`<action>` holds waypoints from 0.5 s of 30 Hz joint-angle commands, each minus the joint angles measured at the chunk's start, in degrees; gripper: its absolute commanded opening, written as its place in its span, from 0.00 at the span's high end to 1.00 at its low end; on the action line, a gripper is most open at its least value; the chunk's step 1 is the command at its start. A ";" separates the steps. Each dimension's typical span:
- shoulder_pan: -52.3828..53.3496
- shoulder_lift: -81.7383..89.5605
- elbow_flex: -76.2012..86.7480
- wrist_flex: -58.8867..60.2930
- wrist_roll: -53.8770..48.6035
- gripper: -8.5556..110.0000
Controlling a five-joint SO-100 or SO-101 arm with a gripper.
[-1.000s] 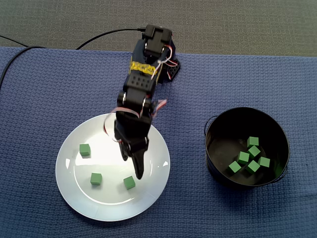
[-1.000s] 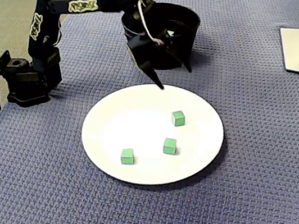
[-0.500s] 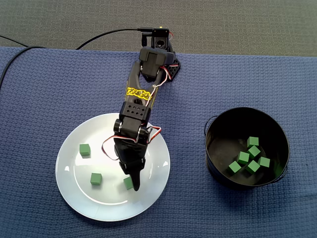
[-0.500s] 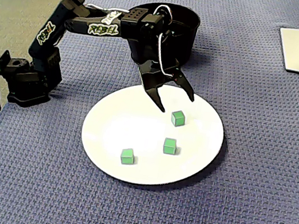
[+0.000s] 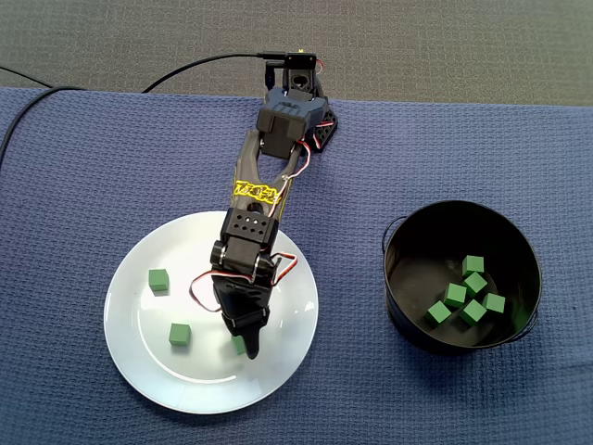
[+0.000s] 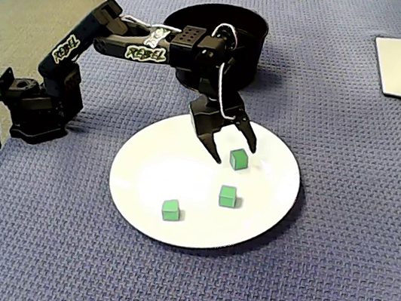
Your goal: Pick up the items on the white plate and put them in the black container.
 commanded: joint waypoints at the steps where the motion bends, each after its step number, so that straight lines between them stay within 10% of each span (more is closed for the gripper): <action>1: -0.70 0.35 -4.48 -0.62 -0.79 0.79; 15: 0.09 0.09 -4.48 -0.26 -0.88 0.93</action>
